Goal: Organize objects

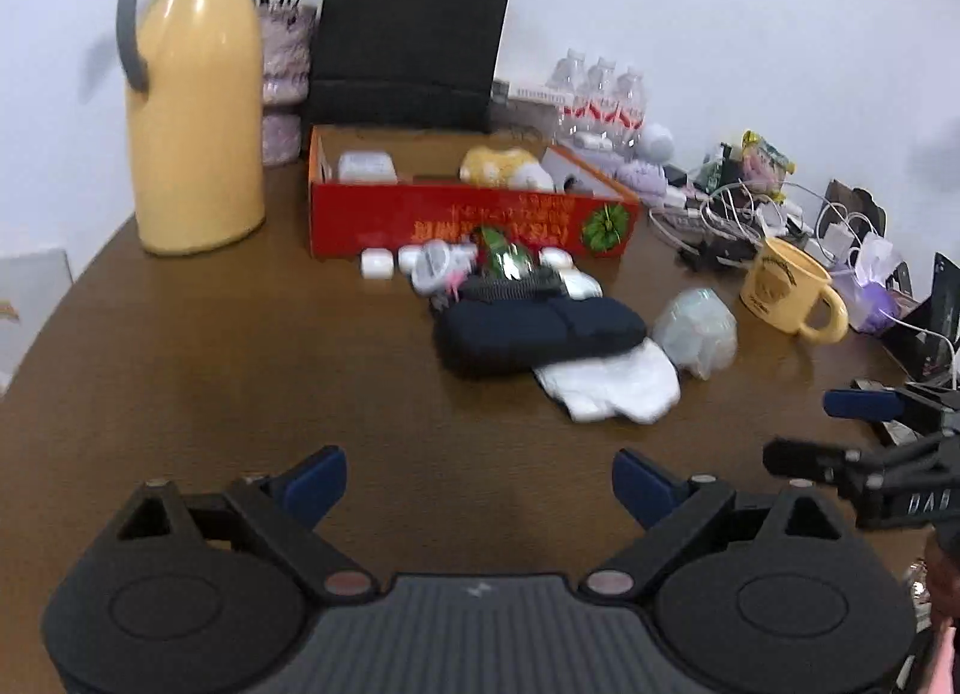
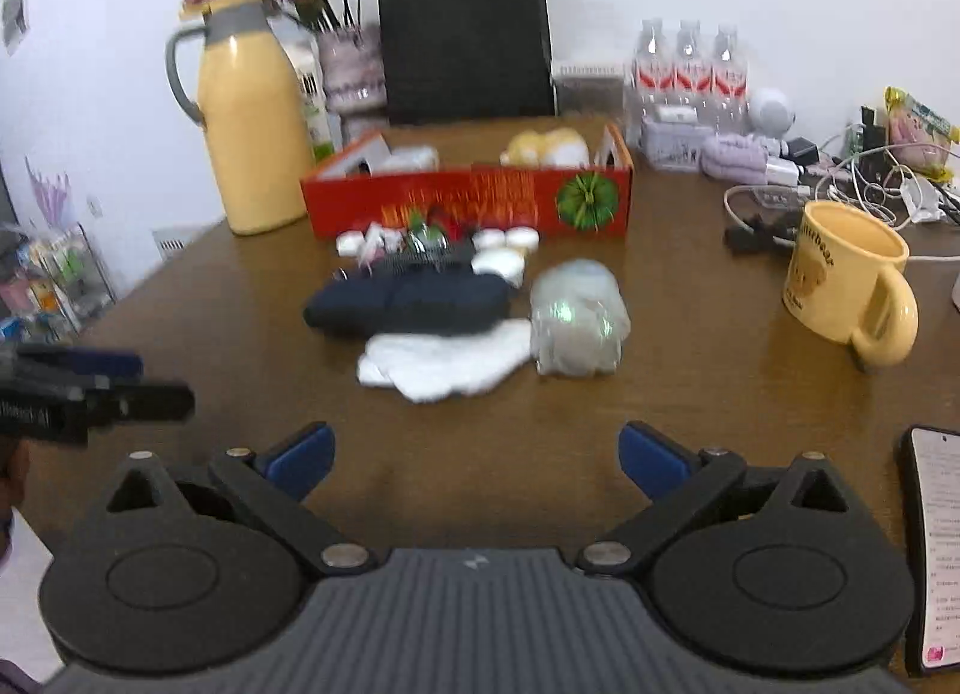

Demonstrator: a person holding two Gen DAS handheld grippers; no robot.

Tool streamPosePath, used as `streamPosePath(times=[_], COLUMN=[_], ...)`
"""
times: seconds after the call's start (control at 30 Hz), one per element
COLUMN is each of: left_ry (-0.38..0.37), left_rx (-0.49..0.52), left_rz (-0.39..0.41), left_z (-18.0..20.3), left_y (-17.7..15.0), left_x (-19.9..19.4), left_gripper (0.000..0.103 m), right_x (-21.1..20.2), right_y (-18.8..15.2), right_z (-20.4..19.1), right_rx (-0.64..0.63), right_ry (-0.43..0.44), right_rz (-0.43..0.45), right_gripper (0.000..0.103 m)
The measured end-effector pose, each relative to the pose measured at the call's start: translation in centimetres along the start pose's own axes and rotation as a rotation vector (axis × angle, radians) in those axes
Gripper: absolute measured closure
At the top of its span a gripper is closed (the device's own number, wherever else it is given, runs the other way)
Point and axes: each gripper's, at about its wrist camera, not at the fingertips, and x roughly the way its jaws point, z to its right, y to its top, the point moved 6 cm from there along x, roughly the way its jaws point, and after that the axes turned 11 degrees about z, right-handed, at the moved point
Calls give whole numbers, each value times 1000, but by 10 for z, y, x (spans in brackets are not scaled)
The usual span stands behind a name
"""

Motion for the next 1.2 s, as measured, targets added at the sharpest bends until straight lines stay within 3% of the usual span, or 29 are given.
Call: streamPosePath(times=[0.17,0.27,0.3,0.43,0.47,0.5,0.53,0.67,0.7,0.8,0.93,1.03,1.2], left_ry=[6,55,55,57,51,45,39,1,3,11,-30,-10,8], left_rx=[16,51,53,48,58,67,71,35,23,-12,-154,-247,-291], left_rz=[57,136,138,76,63,44,24,-16,-31,-2,52,71,53], left_z=[-9,-13,-15,-22,-23,-24,-26,-33,-36,-40,-50,-52,-25], left_y=[25,48,54,70,71,70,70,67,67,72,75,62,19], left_x=[38,73,87,144,157,169,181,203,201,183,131,82,11], left_gripper=[9,12,18,30,31,36,44,70,70,95,95,95,95], right_x=[12,37,47,81,89,97,104,116,117,115,99,68,26], right_y=[11,17,19,27,28,27,26,29,30,30,37,45,39], right_z=[1,14,19,35,37,38,40,44,45,47,42,29,2], right_rx=[-63,-43,-36,9,12,10,7,2,6,22,22,19,-9], right_ry=[-93,-107,-130,-151,-142,-139,-146,-135,-130,-122,-110,-66,28], right_rz=[59,75,68,70,70,55,38,47,48,57,94,152,166], right_gripper=[3,13,21,26,35,55,61,64,64,67,68,68,68])
